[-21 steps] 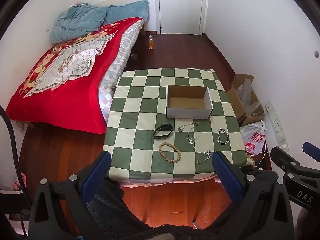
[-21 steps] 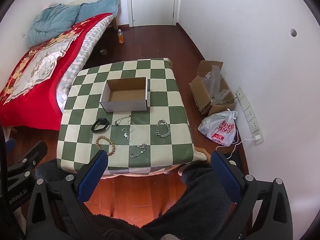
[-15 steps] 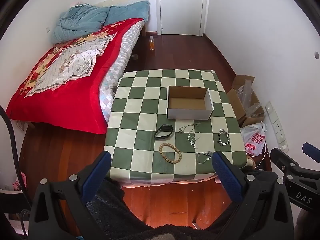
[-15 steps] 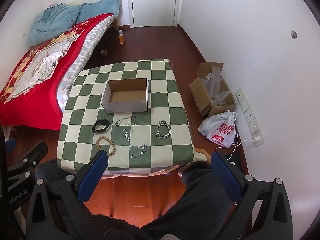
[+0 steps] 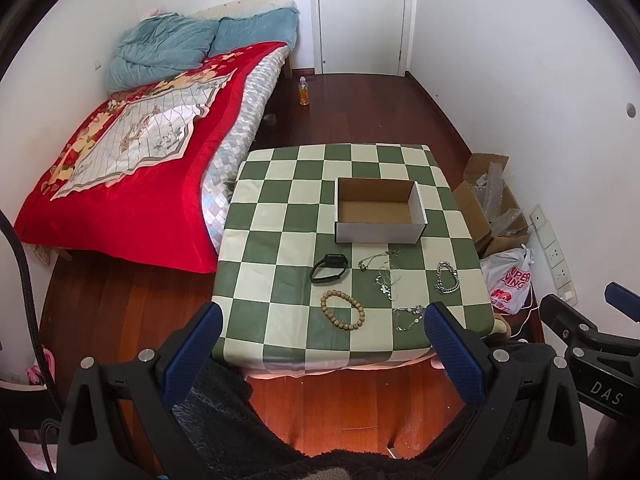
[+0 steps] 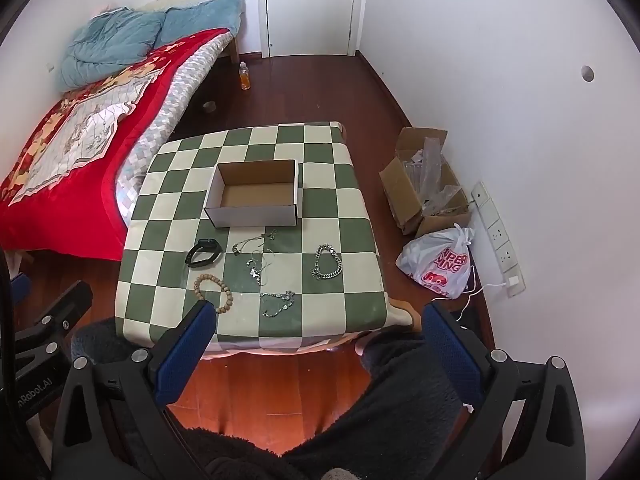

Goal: Organize jewelry

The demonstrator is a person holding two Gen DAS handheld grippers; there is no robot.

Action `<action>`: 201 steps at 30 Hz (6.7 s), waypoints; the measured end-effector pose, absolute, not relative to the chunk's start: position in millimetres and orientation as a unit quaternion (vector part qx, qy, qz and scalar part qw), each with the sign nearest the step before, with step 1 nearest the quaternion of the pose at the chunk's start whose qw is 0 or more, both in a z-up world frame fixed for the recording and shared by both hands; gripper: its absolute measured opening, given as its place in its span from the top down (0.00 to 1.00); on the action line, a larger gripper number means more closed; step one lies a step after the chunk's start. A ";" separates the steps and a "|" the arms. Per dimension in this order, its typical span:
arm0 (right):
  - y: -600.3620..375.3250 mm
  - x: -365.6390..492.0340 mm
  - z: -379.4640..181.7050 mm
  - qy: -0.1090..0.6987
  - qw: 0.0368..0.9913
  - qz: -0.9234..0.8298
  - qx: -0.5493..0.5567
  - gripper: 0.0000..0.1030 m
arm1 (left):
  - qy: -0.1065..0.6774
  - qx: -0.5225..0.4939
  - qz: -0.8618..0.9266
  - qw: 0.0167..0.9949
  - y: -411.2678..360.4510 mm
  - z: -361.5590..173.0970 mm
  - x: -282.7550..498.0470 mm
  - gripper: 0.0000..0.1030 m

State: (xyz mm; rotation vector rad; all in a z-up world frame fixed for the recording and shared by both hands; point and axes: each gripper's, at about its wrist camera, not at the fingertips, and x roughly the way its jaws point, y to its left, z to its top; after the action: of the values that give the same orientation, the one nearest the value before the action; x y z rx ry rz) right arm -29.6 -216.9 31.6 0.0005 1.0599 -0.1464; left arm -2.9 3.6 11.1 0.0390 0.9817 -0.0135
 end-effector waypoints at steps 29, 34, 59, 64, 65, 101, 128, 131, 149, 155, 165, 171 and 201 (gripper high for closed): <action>-219.9 -33.9 43.2 0.502 0.862 -0.068 -0.005 0.00 | 0.469 0.016 -0.010 0.883 0.0 14.3 -3.4 0.00; -220.0 -33.5 43.8 0.501 0.863 -0.068 -0.004 0.00 | 0.469 0.015 -0.011 0.883 0.2 15.6 -3.4 0.00; -220.9 -33.8 49.2 0.501 0.863 -0.067 -0.006 0.00 | 0.465 0.012 -0.015 0.885 -3.5 22.3 -2.5 0.00; -223.3 -33.9 53.5 0.498 0.865 -0.068 -0.005 0.00 | 0.463 0.011 -0.016 0.886 -2.8 23.7 -3.4 0.00; -222.8 -34.7 53.9 0.497 0.865 -0.068 -0.005 0.00 | 0.462 0.011 -0.016 0.887 -2.5 23.9 -3.5 0.00; -316.5 118.4 -186.1 0.639 0.754 -0.137 0.065 0.00 | 0.672 -0.019 0.078 0.736 24.6 -239.8 138.5 0.01; -338.1 161.4 -285.4 0.674 0.720 -0.132 0.097 0.37 | 0.681 -0.030 0.039 0.731 5.9 -261.6 136.0 0.91; -327.3 161.2 -283.0 0.673 0.726 -0.119 0.082 0.52 | 0.679 -0.019 0.041 0.733 2.3 -256.5 137.0 0.93; -308.3 158.5 -256.7 0.656 0.744 -0.091 0.084 0.92 | 0.602 0.047 0.008 0.797 -69.3 -178.2 126.8 0.94; -300.0 151.0 -216.8 0.627 0.770 -0.069 0.094 0.92 | 0.563 0.053 -0.015 0.825 -75.0 -160.2 133.7 0.94; -277.8 154.4 -133.8 0.576 0.813 -0.022 0.087 0.92 | 0.505 0.056 -0.032 0.861 -76.6 -101.9 160.1 0.94; -259.9 170.7 -80.6 0.539 0.839 0.009 0.077 0.92 | 0.479 0.043 -0.028 0.876 -71.2 -68.7 189.8 0.94; -236.7 340.1 -190.9 0.646 0.755 0.050 0.098 0.87 | 0.636 -0.041 -0.034 0.770 -47.0 -171.1 350.4 0.76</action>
State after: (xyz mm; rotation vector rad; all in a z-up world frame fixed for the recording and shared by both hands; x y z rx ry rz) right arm 340.1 -236.7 -190.9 0.2147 1.4091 0.1087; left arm 350.4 -47.0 -171.1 -0.0881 1.3797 -0.0747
